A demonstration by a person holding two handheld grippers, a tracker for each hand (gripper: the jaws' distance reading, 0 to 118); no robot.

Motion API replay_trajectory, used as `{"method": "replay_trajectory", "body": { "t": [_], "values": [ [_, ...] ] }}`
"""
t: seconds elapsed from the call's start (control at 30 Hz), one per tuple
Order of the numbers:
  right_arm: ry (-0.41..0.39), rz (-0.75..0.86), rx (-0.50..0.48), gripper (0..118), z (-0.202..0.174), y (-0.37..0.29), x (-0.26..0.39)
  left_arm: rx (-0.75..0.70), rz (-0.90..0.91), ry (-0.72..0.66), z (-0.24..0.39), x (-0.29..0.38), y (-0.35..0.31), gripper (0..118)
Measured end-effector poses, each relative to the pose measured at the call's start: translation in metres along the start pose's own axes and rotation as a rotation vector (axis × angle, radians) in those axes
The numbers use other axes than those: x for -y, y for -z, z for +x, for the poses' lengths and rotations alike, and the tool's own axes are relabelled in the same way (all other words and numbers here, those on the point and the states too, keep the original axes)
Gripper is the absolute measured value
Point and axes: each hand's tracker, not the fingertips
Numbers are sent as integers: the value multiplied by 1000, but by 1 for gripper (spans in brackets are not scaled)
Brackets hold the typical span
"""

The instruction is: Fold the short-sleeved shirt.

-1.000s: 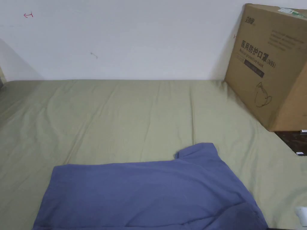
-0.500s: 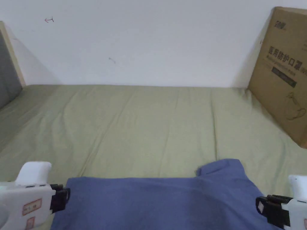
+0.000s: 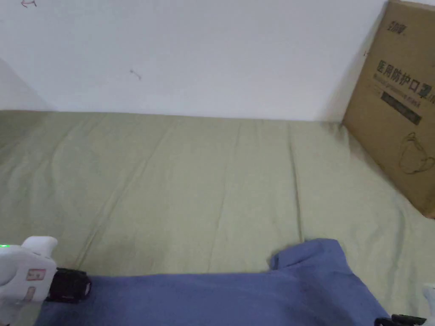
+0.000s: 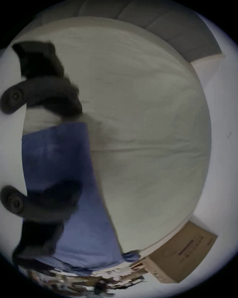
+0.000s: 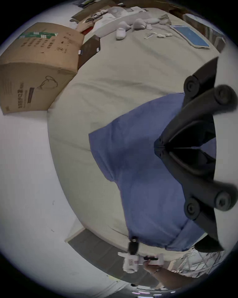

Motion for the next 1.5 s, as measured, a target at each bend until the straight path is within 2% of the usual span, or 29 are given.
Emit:
{"method": "replay_trajectory", "body": {
  "t": [0.03,0.07,0.1,0.13,0.17,0.2,0.23,0.27,0.3,0.37,0.4,0.47,0.53,0.57,0.6,0.63,0.67,0.7,0.73,0.77,0.83,0.87,1.0,1.03,1.13,1.27,1.3,1.33,1.5],
  "values": [
    [17,4,-3,0,6,8,-9,26,-6,26,4,1,0,44],
    [30,6,0,0,11,18,-20,-24,1,69,2,-1,-3,7],
    [34,6,11,1,15,27,-31,-37,35,113,4,0,-11,2],
    [40,10,18,20,19,37,-42,8,61,119,5,0,-19,2],
    [43,18,29,20,22,49,-57,44,81,107,8,0,-28,2],
    [46,33,33,29,25,60,-70,49,106,103,11,4,-37,2],
    [52,44,25,53,28,69,-81,34,108,101,13,5,-44,2],
    [64,43,16,93,31,86,-96,35,118,107,15,4,-53,2],
    [100,0,10,116,34,103,-109,35,134,115,17,4,-62,2],
    [103,-44,35,116,39,128,-125,29,162,125,14,3,-71,2],
    [152,-53,41,116,43,142,-128,26,175,121,14,1,-80,2],
    [173,-117,60,116,46,163,-134,32,190,107,10,-1,-89,2],
    [145,-144,75,112,48,182,-145,33,195,99,8,-2,-97,2],
    [122,-156,70,101,46,186,-146,38,193,97,7,-2,-99,2],
    [115,-188,47,80,43,187,-145,37,190,97,14,-2,-105,2],
    [119,-215,25,40,42,185,-144,34,187,98,14,-2,-106,2],
    [120,-206,24,10,33,182,-143,32,180,101,14,-2,-106,2],
    [100,-207,49,2,30,177,-142,32,177,103,13,-1,-107,2],
    [75,-214,66,2,29,172,-140,33,177,102,7,2,-101,2],
    [126,-679,205,2,35,159,-117,38,179,98,6,3,-103,2],
    [115,-600,161,2,35,141,-120,47,188,77,6,6,-109,2],
    [109,-554,169,2,37,125,-120,55,194,69,5,11,-112,2],
    [194,-448,123,2,50,54,-109,48,216,97,17,27,-141,2],
    [191,-428,105,2,53,34,-103,47,224,101,19,33,-151,2],
    [157,-390,91,2,52,-28,-73,78,262,98,4,51,-168,2],
    [179,-373,60,2,63,-89,-10,110,321,144,2,91,-193,2],
    [124,151,-127,2,58,-103,-15,106,323,145,2,104,-196,2],
    [136,91,-113,2,61,-110,7,107,321,142,3,116,-198,2],
    [211,-10,-66,2,63,-109,97,158,249,121,7,180,-187,2]
  ]
}}
